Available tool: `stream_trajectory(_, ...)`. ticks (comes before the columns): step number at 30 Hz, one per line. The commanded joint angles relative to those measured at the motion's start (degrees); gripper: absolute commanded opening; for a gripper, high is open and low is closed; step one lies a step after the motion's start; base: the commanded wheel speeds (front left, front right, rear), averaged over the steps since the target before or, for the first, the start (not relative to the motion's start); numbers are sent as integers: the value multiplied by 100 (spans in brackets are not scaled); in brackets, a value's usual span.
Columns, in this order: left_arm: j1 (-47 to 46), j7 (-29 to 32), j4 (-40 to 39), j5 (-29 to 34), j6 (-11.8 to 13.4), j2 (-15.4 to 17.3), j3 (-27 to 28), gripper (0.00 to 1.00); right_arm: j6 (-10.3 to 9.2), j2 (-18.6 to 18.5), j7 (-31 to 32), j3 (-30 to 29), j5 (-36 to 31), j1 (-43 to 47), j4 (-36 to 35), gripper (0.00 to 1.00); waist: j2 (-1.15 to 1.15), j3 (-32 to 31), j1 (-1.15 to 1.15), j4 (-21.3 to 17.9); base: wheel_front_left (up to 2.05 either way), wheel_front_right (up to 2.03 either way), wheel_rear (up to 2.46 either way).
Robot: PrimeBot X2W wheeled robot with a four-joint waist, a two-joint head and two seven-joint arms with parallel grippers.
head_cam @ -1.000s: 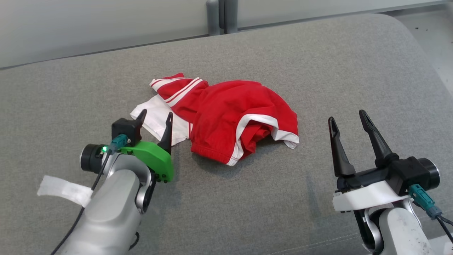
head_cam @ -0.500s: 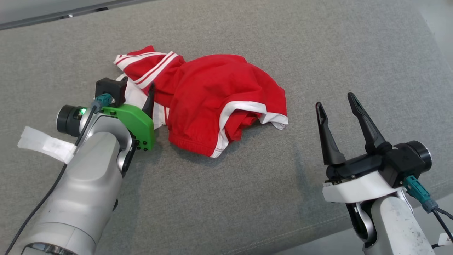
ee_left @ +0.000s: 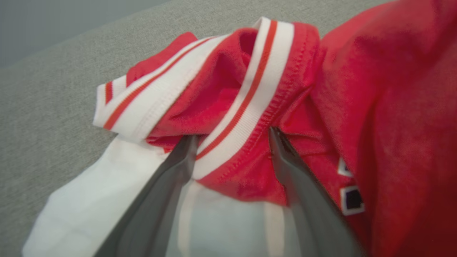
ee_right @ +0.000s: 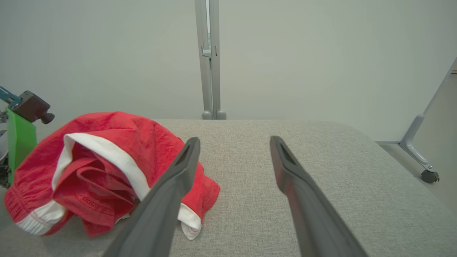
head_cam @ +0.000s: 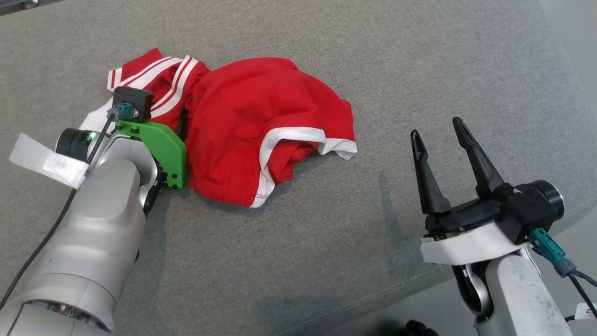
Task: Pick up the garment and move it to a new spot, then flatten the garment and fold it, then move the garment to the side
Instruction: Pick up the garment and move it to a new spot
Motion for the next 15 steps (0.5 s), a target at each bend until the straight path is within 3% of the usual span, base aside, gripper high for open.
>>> stream_trajectory(1, -4, 122, 97, -41, -31, -11, -32, 100, 2, -19, -22, 8, 56, -53, -12, 100, -1, 47, -1, -54, 0, 0, 0)
stream_trajectory(2, -4, 148, 122, -25, -37, 6, -59, 96, 2, -19, -22, 12, 60, -66, -18, 100, -1, 61, -1, -71, 0, 0, 0)
stream_trajectory(3, -12, 150, 143, -11, -39, 27, -81, 35, 2, -19, -22, 8, 62, -76, -29, 100, -1, 70, -1, -81, 0, 0, 0)
stream_trajectory(4, -26, 138, 162, -10, -46, 56, -99, 0, 2, -19, -22, -15, 79, -86, -47, 100, -1, 76, -1, -87, 0, 0, 0)
stream_trajectory(15, -408, -385, 29, 111, -70, 242, -287, 0, 2, -20, -22, -166, -16, -11, 10, 100, -1, -263, -1, 260, 0, 0, 0)
